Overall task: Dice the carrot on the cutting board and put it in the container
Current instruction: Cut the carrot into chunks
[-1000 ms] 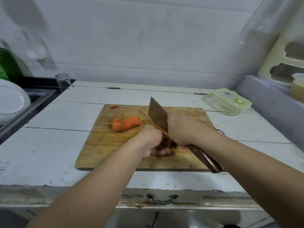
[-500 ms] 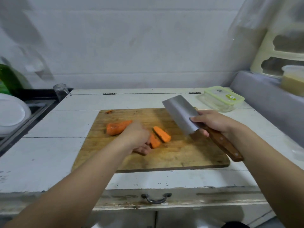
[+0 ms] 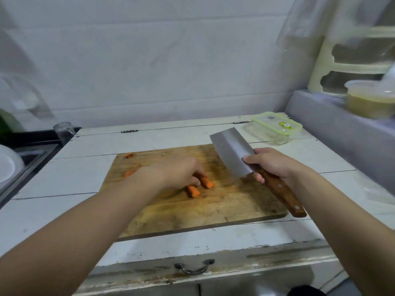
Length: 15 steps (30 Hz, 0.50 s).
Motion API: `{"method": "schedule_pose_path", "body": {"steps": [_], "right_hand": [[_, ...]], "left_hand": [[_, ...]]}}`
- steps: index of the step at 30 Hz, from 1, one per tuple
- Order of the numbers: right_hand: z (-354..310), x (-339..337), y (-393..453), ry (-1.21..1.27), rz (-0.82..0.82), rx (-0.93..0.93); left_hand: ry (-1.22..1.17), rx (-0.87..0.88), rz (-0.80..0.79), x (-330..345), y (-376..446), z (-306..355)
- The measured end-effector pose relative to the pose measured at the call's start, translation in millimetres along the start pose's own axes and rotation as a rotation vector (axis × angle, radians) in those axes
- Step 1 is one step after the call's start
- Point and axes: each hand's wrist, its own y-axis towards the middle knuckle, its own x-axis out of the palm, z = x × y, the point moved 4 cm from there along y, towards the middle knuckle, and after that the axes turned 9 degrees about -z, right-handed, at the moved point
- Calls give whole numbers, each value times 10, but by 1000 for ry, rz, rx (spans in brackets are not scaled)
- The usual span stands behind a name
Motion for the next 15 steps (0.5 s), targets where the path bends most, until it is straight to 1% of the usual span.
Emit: {"method": "schedule_pose_path", "body": {"steps": [2,3,5,7,9,10,12,14,15], "right_hand": [[17,-36,-15,-7,24,9],[17,-54,-27,-3,33,10],[12,-101,-50,16,50,6],[27,-169,-56,22,63,9],[50,-240,-52,25,75,8],[58,-266,-53,25,83,10],[69,-307,-50,27,98,10],[74,-329,-62,17,115,14],[77,-332,-65,-5,121,24]], "left_hand": [[80,-5,16,-29,89,26],[70,-10,30,-47,122,36],[-89,-21,23,-93,155,81],[-249,-36,-25,-115,177,162],[-338,-68,-50,-109,229,214],[-336,-104,-39,-108,250,221],[-251,-196,-2,-119,269,187],[-216,-250,-27,-118,250,158],[-251,-258,-43,-123,230,167]]}}
